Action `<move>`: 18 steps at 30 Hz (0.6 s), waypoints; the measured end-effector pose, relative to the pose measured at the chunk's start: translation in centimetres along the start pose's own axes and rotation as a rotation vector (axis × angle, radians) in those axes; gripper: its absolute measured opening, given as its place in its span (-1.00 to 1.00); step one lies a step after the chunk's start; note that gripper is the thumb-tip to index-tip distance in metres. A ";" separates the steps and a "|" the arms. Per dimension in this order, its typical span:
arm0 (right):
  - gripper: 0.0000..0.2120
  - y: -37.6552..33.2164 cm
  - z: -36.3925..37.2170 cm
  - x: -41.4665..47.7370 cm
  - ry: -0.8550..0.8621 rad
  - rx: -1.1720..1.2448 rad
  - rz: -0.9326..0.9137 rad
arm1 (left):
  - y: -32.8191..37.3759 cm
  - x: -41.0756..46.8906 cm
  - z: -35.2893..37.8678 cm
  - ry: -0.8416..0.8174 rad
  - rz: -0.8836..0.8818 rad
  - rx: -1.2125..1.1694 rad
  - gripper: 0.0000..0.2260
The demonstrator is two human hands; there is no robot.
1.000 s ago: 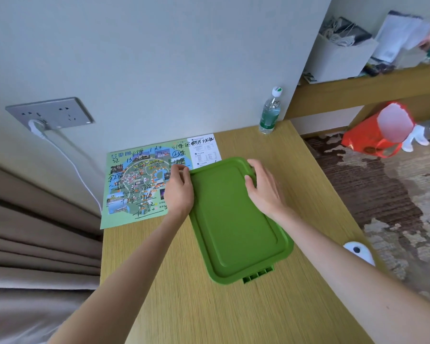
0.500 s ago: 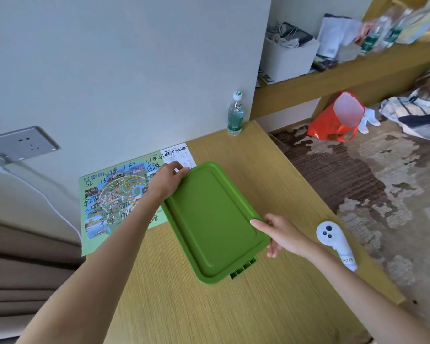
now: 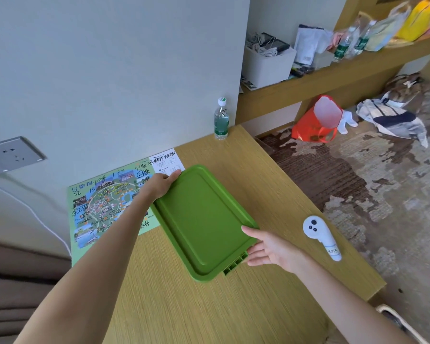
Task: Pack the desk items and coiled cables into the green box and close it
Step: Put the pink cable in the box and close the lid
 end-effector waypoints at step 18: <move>-0.56 -9.1 -0.6 0.5 0.416 -0.222 -0.390 | -2.5 -3.6 -4.4 0.215 -0.028 -0.164 -0.41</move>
Point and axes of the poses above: each hand's wrist, its own x-axis towards the middle knuckle, its own z-axis out of the palm, y = z × x, the point moved 7 cm from there along x, towards the middle knuckle
